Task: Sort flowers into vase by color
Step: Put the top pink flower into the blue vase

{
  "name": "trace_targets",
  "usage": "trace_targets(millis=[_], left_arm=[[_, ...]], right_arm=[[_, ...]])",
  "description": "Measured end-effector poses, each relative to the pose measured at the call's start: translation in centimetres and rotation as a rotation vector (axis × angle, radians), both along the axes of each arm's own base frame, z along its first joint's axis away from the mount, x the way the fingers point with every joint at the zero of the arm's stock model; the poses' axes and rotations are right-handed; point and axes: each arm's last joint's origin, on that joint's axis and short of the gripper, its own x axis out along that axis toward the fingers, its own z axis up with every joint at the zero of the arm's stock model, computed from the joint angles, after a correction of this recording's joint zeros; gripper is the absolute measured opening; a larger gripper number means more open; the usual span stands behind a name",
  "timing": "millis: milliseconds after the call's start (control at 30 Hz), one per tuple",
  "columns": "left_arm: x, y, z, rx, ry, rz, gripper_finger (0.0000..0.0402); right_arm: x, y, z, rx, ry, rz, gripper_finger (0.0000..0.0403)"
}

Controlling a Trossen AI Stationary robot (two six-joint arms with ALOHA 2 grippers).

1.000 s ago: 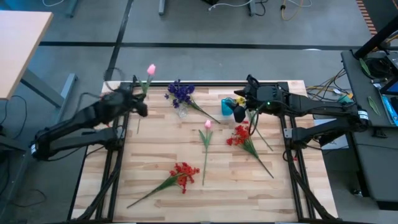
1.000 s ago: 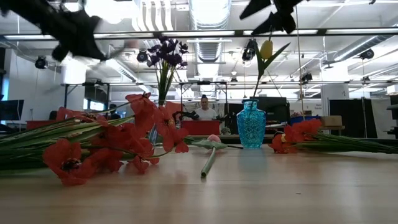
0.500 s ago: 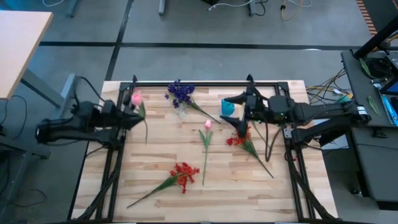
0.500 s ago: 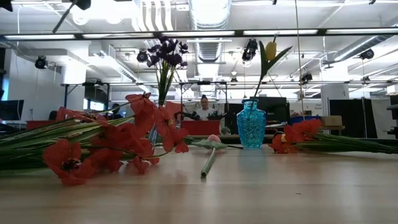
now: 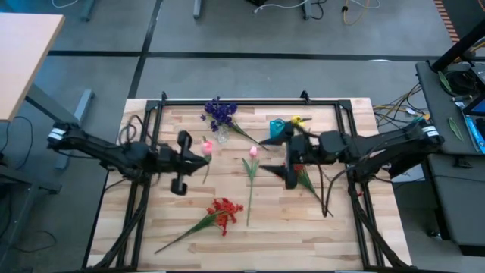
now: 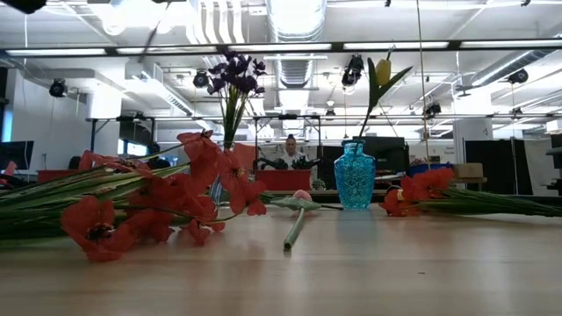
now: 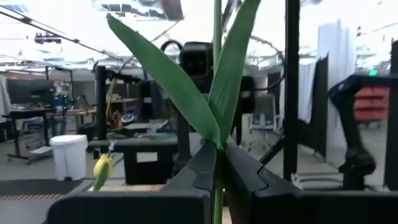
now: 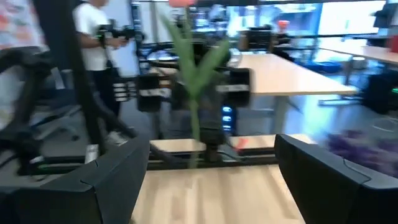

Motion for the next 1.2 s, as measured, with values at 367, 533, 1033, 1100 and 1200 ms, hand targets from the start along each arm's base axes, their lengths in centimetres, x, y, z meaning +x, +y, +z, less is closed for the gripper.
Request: trace_targets(millis=[367,533,1033,1100,1200], left_arm=[[4.7,-2.0,-0.3,0.038,0.044,0.033,0.0],[6.8,-2.9,-0.4,0.063,0.063,0.029,0.0],[10.7,-4.4,0.2,0.098,0.077,0.033,0.0],[10.8,-4.4,0.3,0.099,0.072,0.033,0.0],[10.7,-4.4,0.3,0.104,0.068,0.035,0.0]], right_arm=[[3.7,2.1,-2.1,-0.051,-0.112,0.11,0.0336],[4.6,2.3,-2.8,-0.042,-0.134,0.111,0.033],[4.8,2.4,-3.0,-0.023,-0.14,0.112,0.0317],[4.8,2.4,-3.0,-0.024,-0.133,0.112,0.0294],[4.8,2.5,-3.0,-0.024,-0.133,0.122,0.0235]])
